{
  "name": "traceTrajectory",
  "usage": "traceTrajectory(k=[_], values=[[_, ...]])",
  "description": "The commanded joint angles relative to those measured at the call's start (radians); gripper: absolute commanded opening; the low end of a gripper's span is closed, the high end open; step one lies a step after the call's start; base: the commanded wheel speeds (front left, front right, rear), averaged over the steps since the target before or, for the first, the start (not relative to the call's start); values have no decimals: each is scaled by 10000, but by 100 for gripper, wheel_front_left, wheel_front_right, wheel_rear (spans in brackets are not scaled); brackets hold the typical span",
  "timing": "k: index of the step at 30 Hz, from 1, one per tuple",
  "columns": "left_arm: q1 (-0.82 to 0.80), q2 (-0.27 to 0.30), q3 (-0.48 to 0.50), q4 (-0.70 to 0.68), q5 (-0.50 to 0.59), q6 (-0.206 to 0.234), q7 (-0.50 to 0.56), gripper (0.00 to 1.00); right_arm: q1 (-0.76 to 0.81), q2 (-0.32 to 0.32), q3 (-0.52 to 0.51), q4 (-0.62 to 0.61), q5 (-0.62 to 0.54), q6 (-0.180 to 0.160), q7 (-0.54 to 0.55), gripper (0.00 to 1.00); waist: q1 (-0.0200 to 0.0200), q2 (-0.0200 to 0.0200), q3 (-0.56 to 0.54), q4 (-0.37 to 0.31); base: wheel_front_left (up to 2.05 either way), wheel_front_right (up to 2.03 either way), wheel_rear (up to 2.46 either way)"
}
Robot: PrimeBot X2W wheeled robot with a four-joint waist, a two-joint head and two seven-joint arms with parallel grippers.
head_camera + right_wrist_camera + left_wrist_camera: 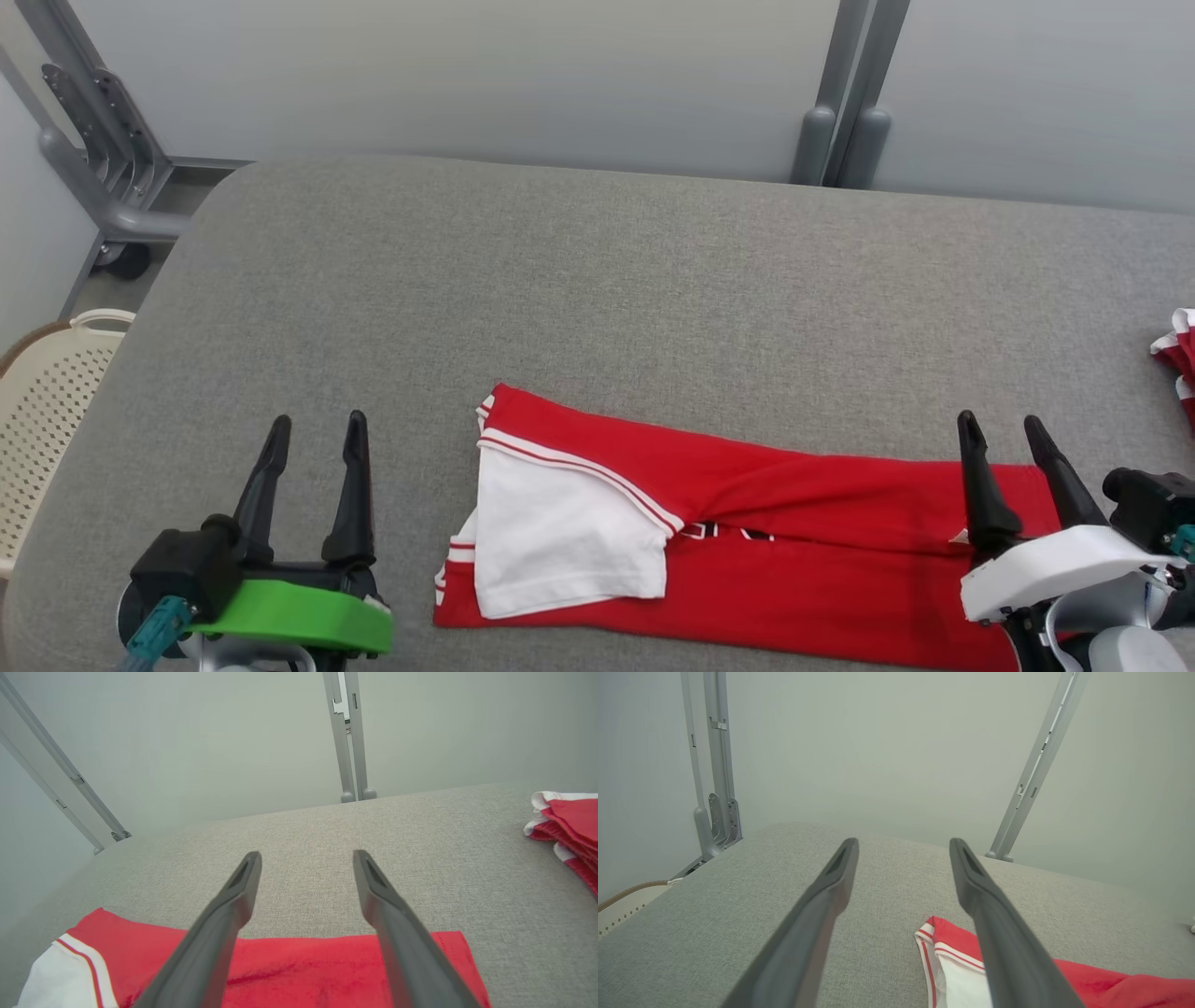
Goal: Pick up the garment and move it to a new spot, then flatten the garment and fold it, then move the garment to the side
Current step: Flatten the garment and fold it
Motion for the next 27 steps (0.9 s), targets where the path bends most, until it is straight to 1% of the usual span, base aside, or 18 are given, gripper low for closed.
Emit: traceTrajectory(k=[1, 5, 9, 13, 17, 27], values=[[0, -60, 114, 140, 171, -259, -23, 100, -129, 73, -9, 89, -134, -11, -203, 100, 0, 0, -104, -15, 0, 0, 0], [-252, -277, 489, 889, 575, -833, -24, 100, -333, 264, 39, 491, -549, -11, -830, 100, 0, 0, -232, -69, 0, 0, 0], [-548, -254, 487, 1772, 981, -1237, -24, 100, -349, 328, 125, 866, -1147, -11, -1154, 100, 0, 0, -385, -139, 0, 0, 0], [-791, -171, 249, 2532, 1443, -1335, -25, 100, -171, 359, 157, 1128, -1827, -11, -1172, 100, 0, 0, -522, -280, 0, 0, 0], [-886, -286, 172, 2863, 1555, -1411, -25, 100, -47, 370, 183, 1143, -2157, -13, -1120, 100, 0, 0, -591, -442, 0, 0, 0], [-940, -500, 412, 2940, 1598, -1489, -25, 100, -84, 384, 237, 1015, -1964, -11, -1008, 100, 0, 0, -580, -562, 0, 0, 0]])
